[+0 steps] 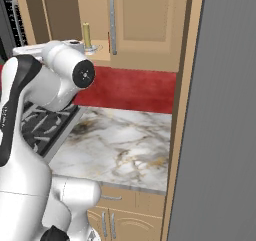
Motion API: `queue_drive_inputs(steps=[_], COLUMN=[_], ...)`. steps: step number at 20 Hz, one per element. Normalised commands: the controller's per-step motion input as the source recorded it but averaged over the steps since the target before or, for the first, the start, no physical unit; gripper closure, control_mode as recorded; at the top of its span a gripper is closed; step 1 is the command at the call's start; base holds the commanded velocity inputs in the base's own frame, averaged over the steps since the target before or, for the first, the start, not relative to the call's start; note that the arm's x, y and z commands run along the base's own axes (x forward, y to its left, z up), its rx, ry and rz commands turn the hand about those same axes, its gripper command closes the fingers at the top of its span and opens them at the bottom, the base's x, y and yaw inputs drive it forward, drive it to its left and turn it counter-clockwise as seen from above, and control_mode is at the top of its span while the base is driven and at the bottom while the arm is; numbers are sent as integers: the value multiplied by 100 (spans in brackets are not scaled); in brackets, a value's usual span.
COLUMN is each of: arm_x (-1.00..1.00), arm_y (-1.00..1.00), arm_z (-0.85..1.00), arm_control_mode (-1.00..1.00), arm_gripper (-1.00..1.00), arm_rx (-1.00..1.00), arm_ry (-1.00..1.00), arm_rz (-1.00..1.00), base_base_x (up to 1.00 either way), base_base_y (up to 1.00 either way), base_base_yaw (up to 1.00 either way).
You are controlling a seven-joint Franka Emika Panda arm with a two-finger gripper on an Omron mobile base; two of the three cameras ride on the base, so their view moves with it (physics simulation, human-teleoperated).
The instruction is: Get the candle and the beer from the cabinet and move them to the dining counter.
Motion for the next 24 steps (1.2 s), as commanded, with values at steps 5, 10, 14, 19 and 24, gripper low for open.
queue_drive_inputs(steps=[5,10,14,19,24], arm_x=[20,26,28,23,16], arm_y=[54,51,43,45,38], arm_z=[-2,-24,-21,-22,-6], arm_control_mode=[-100,-100,-100,-100,-100], arm_gripper=[-100,-100,-100,-100,-100], arm_rx=[-6,0,0,0,0], arm_ry=[0,0,0,0,-1], arm_rz=[13,22,30,34,22], base_base_x=[0,0,0,0,0], base_base_y=[0,0,0,0,0], base_base_yaw=[0,0,0,0,0])
